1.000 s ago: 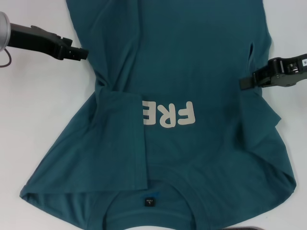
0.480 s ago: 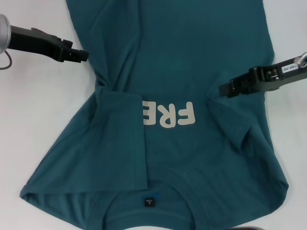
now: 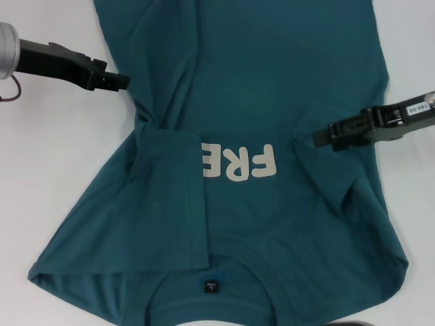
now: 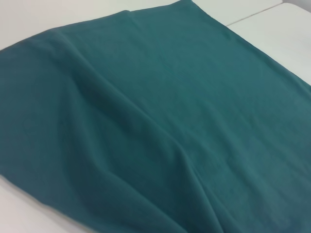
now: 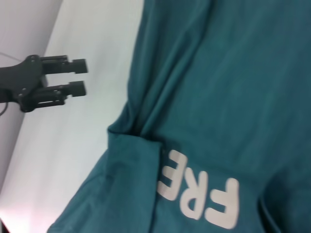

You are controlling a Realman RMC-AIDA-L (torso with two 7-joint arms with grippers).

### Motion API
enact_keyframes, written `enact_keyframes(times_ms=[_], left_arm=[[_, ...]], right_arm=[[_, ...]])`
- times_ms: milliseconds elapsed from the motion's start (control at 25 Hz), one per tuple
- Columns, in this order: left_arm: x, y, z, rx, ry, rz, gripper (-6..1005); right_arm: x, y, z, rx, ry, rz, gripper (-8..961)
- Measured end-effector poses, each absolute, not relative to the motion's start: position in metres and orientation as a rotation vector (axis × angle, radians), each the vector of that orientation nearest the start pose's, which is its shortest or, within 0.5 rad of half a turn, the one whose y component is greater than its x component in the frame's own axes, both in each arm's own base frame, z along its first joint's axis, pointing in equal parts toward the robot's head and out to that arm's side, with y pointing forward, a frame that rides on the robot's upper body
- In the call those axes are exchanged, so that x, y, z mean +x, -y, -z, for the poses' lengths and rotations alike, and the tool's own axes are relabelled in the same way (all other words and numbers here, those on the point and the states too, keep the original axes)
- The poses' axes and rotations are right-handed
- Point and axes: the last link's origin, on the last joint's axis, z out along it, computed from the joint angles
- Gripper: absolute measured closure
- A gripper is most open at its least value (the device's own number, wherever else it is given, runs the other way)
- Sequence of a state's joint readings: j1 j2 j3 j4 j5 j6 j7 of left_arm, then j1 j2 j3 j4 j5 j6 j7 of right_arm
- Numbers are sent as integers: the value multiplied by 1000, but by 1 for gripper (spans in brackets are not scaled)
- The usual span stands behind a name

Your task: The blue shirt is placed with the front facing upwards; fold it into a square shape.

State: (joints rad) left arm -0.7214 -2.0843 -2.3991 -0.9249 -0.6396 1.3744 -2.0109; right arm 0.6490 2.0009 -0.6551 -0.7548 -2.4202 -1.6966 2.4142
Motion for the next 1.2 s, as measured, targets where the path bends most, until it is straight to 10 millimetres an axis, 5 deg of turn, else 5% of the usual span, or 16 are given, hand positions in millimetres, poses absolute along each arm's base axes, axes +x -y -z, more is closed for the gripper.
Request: enact_keyframes(times_ms=[760, 1200], left_arm=[[-236, -399, -25, -2574, 946, 42, 414], [-235, -398, -25, -2574, 950, 46, 415]], right_arm=[[292, -334, -21, -2393, -1864, -57, 243], [282, -332, -2, -2461, -1863, -71, 245]])
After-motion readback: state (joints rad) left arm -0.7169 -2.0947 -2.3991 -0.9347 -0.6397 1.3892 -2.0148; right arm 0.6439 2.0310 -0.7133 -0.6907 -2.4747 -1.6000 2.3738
